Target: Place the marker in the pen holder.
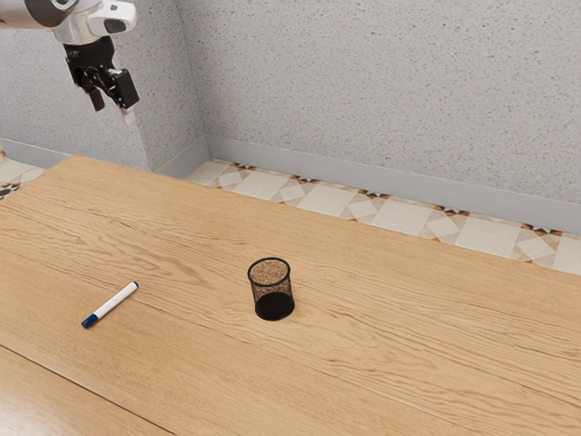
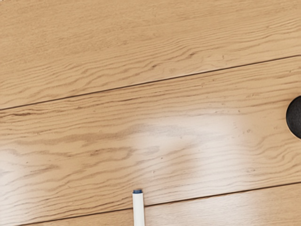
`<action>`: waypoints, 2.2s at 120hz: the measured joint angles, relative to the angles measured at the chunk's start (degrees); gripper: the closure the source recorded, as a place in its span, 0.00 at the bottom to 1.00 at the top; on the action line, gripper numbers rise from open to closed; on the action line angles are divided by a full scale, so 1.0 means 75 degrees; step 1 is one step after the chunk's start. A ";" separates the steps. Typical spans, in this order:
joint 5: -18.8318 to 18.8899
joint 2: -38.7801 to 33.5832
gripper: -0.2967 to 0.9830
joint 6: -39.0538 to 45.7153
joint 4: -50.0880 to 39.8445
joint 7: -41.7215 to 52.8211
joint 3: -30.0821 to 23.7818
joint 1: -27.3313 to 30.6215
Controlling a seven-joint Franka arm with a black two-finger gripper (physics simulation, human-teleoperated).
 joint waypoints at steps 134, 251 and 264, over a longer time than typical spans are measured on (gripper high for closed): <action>0.1604 -0.0760 0.25 0.4137 -0.7336 0.0135 0.0592 -0.0220; 0.0825 0.0480 0.40 0.6004 -0.7359 0.0470 0.0645 0.0427; 0.0510 0.0505 0.42 0.6067 -0.7344 0.0486 0.0645 0.0513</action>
